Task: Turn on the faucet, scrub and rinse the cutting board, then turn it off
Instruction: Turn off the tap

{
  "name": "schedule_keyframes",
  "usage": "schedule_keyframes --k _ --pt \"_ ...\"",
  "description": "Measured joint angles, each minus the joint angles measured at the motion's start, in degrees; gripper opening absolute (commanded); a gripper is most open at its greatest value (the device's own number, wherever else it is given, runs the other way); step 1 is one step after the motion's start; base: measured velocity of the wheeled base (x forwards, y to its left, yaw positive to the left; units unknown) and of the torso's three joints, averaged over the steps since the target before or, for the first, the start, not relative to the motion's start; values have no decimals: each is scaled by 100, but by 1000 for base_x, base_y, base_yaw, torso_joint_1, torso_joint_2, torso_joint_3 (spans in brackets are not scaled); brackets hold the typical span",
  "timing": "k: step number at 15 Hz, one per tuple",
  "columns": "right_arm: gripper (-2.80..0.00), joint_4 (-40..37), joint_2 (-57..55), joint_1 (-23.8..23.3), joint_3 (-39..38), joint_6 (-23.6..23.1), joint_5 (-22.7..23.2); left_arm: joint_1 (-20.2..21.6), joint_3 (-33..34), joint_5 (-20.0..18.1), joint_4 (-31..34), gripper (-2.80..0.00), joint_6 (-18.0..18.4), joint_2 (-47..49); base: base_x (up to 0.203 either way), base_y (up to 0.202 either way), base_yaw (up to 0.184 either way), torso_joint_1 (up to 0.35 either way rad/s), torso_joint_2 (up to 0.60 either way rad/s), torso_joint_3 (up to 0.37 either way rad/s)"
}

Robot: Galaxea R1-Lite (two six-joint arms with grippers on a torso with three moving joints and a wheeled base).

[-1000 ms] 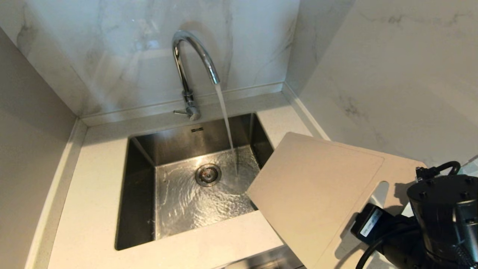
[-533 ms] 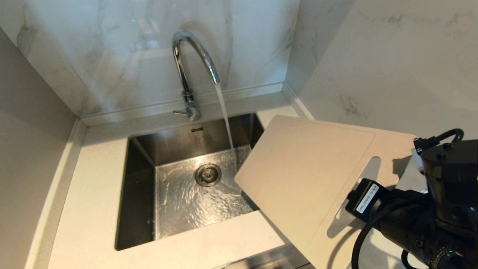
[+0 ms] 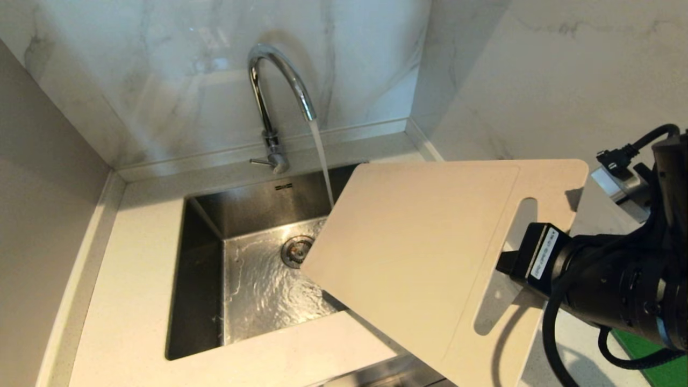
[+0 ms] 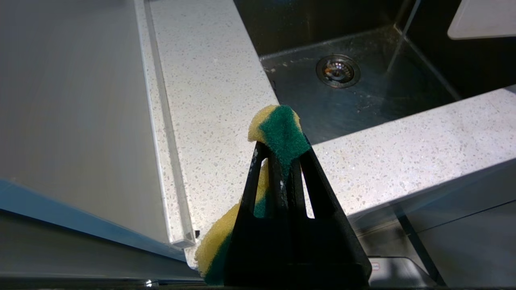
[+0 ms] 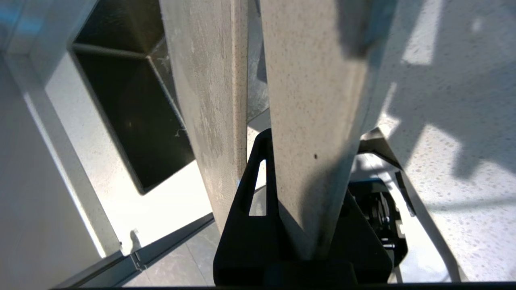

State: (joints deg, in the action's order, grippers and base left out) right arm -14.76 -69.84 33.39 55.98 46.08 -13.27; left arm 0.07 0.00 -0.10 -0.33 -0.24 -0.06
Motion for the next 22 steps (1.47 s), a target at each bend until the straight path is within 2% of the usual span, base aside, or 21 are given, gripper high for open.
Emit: schedule_keyframes --k 2,4,7,10,13,15,19,22 --pt "-280 -472 -141 -205 414 -18 116 0 0 0 0 -280 2 1 0 0 0 0 0 0" --pt "-280 -787 -291 -480 657 -148 465 0 0 -1 0 -280 0 1 0 0 0 0 0 0" --pt "-280 -792 -469 -890 861 -471 954 0 0 2 0 -280 2 1 0 0 0 0 0 0" --pt "-280 -798 -651 -1085 1064 -789 1365 0 0 2 1 -280 0 1 0 0 0 0 0 0" --pt "-280 -818 -919 -1132 1373 -1213 1486 0 0 7 2 -280 1 1 0 0 0 0 0 0" --pt "-280 -911 -1140 -1176 1734 -1413 1489 0 0 2 2 -280 0 1 0 0 0 0 0 0" --pt "-280 -1575 -1617 -1281 2709 -1888 1596 0 0 1 0 -280 2 1 0 0 0 0 0 0" --pt "-280 -2112 -2040 -1540 3636 -1937 2040 0 0 0 2 -280 2 1 0 0 0 0 0 0"
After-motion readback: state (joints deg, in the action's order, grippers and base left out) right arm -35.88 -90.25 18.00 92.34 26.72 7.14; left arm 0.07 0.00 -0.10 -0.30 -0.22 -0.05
